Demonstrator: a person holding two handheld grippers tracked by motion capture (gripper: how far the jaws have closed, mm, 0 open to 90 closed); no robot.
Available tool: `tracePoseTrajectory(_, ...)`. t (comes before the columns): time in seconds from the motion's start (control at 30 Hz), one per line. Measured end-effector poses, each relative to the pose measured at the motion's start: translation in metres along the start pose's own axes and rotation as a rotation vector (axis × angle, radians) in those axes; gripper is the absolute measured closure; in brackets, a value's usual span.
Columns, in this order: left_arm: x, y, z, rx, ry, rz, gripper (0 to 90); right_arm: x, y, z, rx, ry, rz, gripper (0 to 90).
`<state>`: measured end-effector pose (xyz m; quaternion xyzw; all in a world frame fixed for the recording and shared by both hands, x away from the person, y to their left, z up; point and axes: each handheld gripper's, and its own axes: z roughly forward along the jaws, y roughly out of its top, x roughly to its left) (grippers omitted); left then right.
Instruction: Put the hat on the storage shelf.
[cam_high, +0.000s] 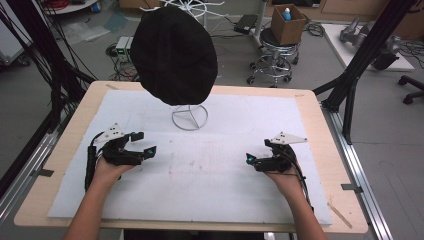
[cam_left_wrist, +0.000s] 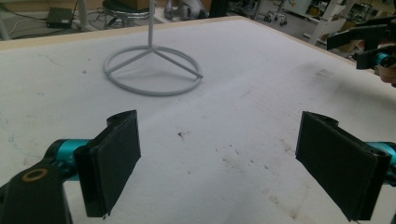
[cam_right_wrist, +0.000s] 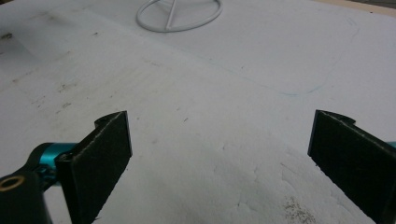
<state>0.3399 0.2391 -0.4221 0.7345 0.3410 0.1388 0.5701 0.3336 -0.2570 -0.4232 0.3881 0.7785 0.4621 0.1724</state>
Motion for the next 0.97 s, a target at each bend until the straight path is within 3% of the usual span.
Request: tracePoseTrajectory(0.97, 0.0014, -0.0004, 0.0006, 0.006, 0.007, -0.008, 14.3, 0.0001, -0.0007, 0.0024, 0.012, 0.003, -0.001, 5.3)
